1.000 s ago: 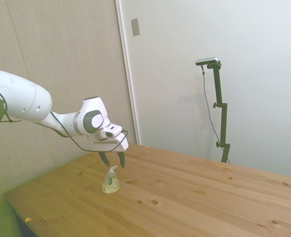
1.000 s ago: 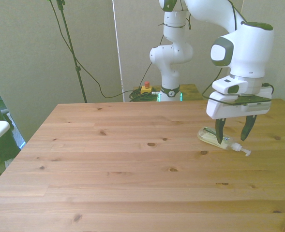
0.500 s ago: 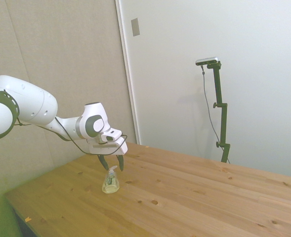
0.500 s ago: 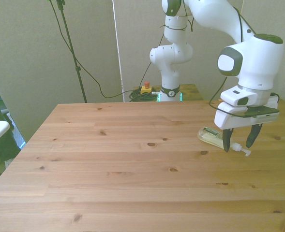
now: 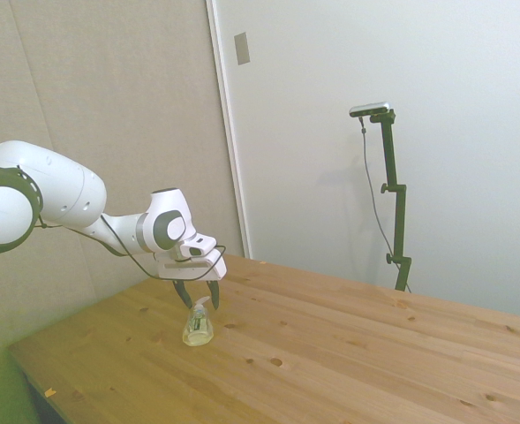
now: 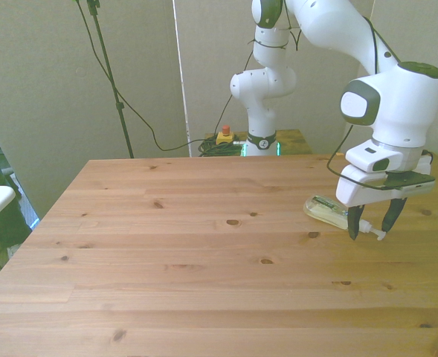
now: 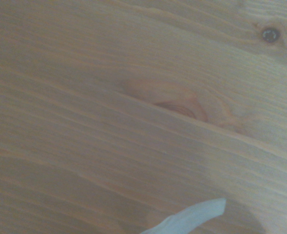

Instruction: Stand the sanitizer

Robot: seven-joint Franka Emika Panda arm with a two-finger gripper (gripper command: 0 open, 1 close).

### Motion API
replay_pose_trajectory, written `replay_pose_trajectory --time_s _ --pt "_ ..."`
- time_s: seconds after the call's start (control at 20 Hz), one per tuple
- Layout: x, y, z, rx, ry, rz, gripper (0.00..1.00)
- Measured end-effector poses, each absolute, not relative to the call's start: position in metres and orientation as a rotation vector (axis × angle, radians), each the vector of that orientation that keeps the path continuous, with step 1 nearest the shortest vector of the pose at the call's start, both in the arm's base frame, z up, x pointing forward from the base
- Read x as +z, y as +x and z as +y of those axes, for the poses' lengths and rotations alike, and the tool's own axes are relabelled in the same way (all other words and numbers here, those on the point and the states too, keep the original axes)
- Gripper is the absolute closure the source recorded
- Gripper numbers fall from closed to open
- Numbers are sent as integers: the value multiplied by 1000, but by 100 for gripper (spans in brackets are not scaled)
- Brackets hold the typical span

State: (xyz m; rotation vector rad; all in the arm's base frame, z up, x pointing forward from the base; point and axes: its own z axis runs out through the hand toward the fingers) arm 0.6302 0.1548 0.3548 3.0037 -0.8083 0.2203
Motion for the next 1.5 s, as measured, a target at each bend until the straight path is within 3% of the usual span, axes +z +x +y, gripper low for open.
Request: replay_pose_trajectory --time_s 1.2,1.5 --pt "353 642 105 192 2929 -988 100" --pt "389 646 90 405 2861 -1205 100"
